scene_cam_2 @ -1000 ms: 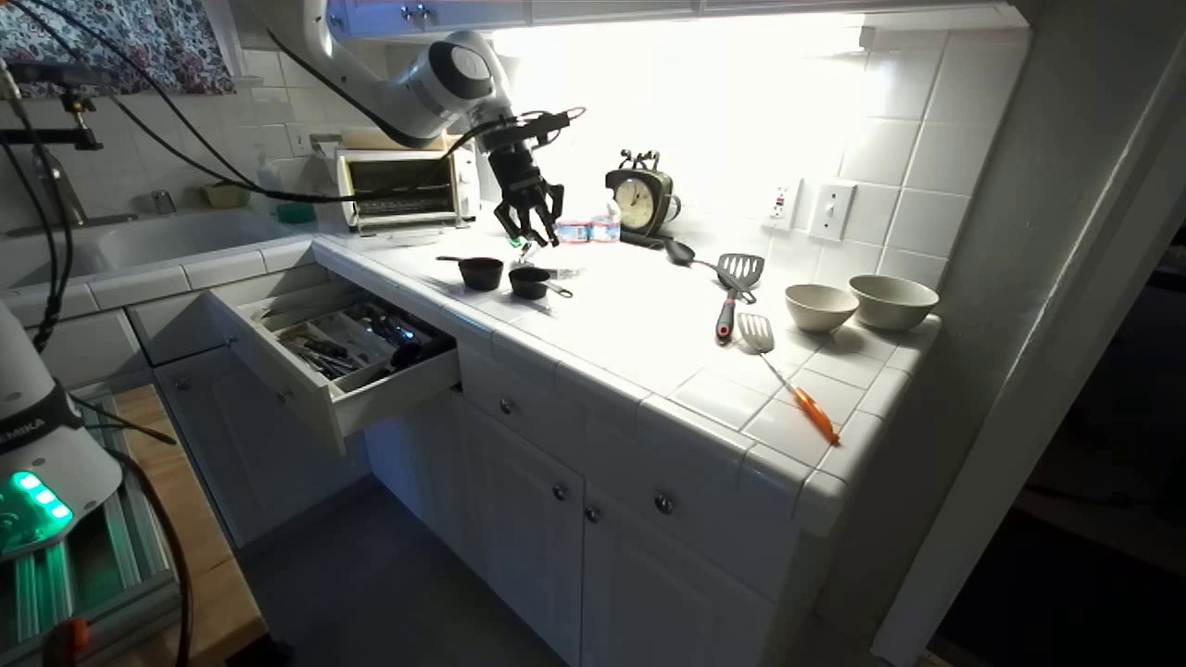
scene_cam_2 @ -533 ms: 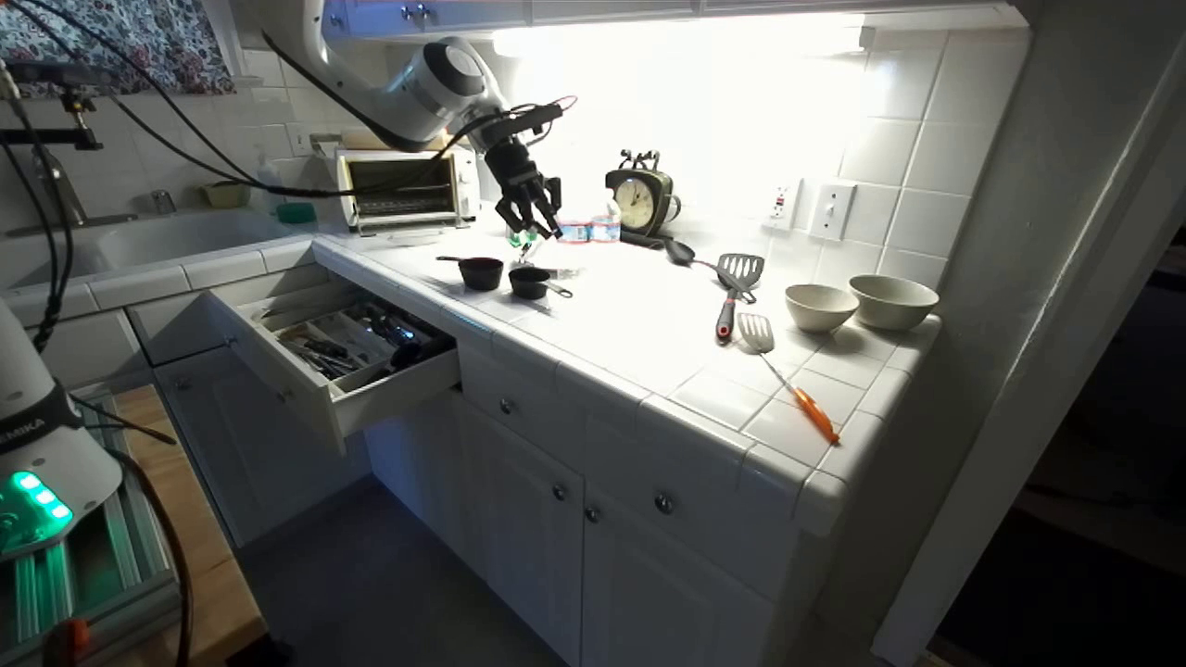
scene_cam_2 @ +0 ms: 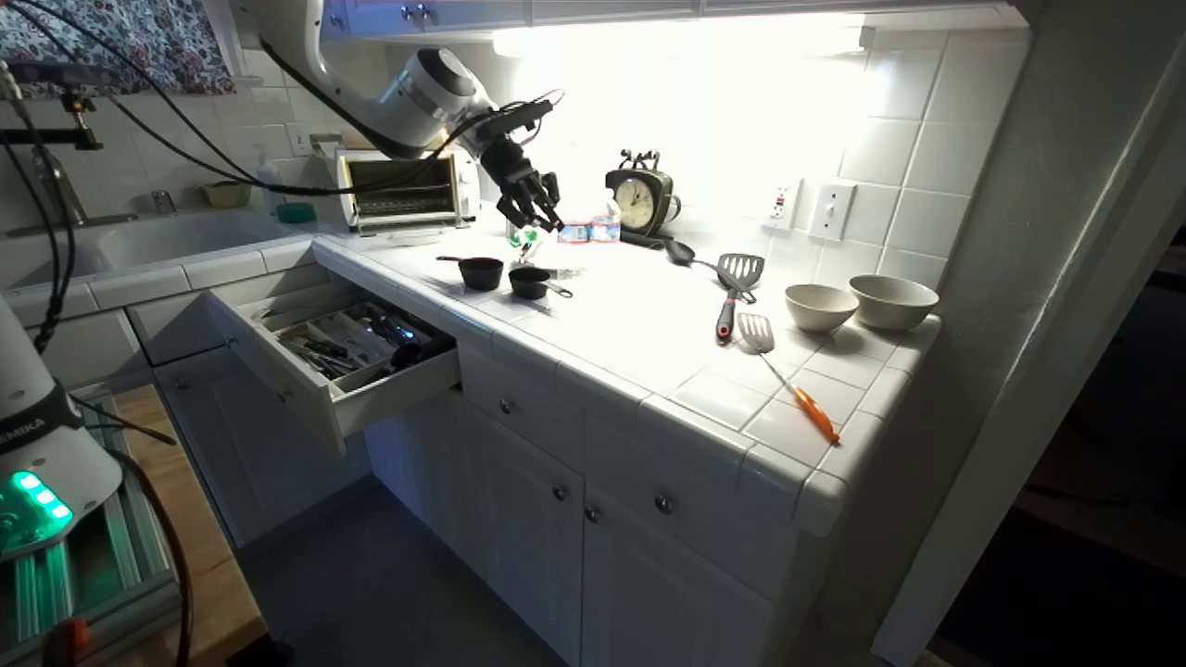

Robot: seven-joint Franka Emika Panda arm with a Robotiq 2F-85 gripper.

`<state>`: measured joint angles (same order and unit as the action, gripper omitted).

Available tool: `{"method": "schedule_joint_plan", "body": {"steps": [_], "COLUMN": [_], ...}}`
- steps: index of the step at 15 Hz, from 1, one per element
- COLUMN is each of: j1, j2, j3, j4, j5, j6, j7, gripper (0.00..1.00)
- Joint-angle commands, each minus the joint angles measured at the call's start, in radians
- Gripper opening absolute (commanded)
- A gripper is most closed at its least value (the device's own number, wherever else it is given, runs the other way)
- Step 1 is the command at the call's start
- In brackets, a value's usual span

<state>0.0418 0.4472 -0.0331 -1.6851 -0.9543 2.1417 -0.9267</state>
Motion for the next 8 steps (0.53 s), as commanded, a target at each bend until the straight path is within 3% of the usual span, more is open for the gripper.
{"method": "schedule_joint_plan", "body": {"steps": [1, 8], "j1": [0.009, 0.015], "j2": [0.016, 0.023], "j3": [0.006, 0.015], "j4": [0.014, 0.007], "j5": [-0.086, -0.195], "j6": [0.003, 0.006], "j7": [0.046, 0.103], "gripper": [0.04, 0.04]}}
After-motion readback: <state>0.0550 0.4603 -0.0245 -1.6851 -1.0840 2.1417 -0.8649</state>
